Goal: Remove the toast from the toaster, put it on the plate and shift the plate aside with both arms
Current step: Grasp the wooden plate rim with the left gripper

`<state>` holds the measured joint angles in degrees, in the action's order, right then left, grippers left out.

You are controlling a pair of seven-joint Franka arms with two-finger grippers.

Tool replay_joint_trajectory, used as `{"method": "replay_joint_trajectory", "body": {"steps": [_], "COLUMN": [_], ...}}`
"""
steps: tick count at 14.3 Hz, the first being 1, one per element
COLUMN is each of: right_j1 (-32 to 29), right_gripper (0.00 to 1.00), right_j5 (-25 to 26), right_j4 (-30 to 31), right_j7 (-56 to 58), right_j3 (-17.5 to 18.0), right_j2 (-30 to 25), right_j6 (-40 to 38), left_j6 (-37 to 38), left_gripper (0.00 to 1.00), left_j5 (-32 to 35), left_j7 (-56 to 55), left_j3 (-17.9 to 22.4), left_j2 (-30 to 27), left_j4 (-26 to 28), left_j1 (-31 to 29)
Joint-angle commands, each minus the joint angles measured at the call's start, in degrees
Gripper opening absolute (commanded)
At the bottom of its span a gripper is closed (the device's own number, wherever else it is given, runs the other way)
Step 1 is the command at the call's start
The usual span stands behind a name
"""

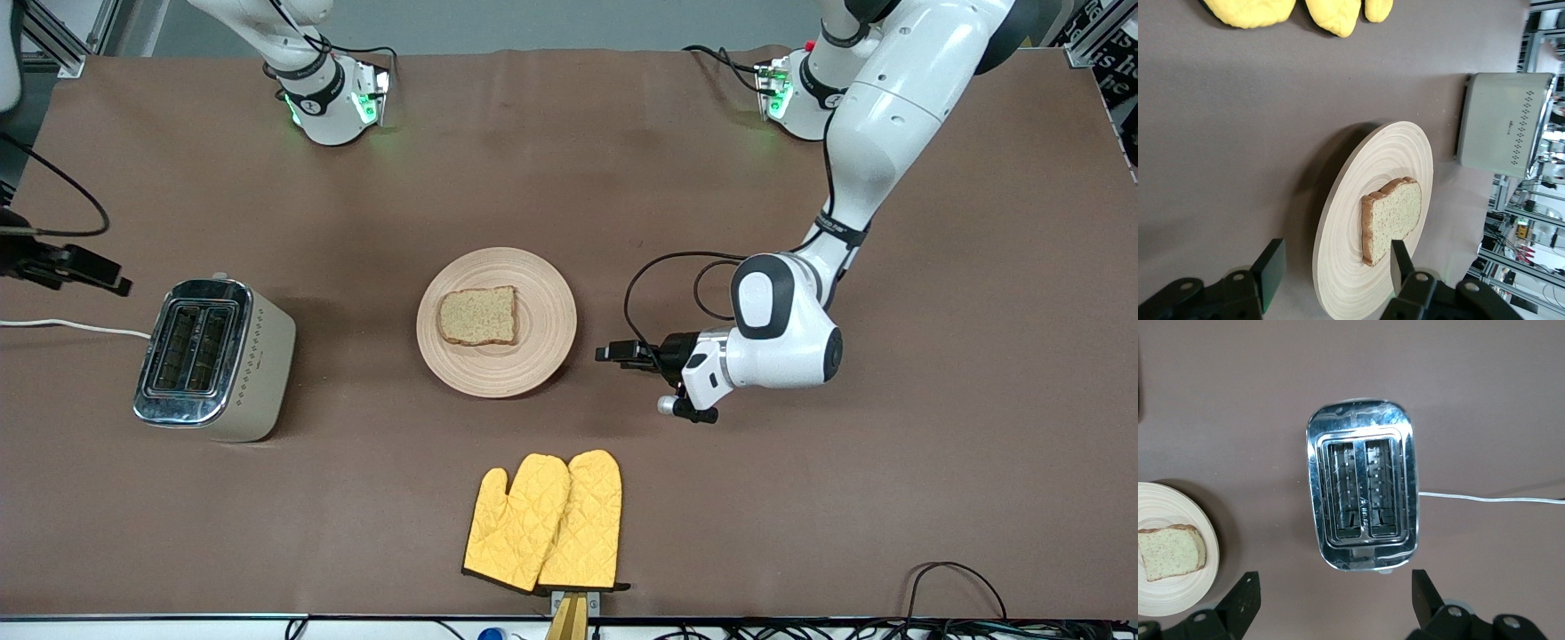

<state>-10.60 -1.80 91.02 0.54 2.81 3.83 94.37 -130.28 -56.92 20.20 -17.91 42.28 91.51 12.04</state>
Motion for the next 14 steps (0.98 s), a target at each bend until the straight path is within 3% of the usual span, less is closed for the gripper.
{"method": "replay_joint_trajectory", "body": {"steps": [1,4,11,14], "right_j1": [-0.8,-0.1,6.0,8.3], "right_gripper": [1.00,1.00,1.00,1.00], "right_j5": [1.4,1.3,2.8,3.4], "right_j4": [-2.3,-3.0,-3.1,-4.2], "right_j7": [-2.0,-2.8,-2.7,-1.9], "right_j3": [1.1,1.7,2.2,-0.5], "right_j2": [-3.2,-5.8,-6.2,-5.9], "right_j6": [-4.0,-6.2,-7.1,-7.6], "left_j6": [-2.4,-2.4,-6.0,-6.7], "left_gripper": [0.69,0.64,0.57,0.54], "left_j5": [-9.0,-12.8,-15.1,-16.1], "left_j7": [11.3,18.5,19.8,19.8], "left_j3": [-0.6,-0.6,-0.5,-0.5], "left_j2": [0.6,3.2,5.9,6.6], "left_j4": [3.1,3.1,2.9,2.7], "left_j1": [0.6,1.4,4.3,5.3]}}
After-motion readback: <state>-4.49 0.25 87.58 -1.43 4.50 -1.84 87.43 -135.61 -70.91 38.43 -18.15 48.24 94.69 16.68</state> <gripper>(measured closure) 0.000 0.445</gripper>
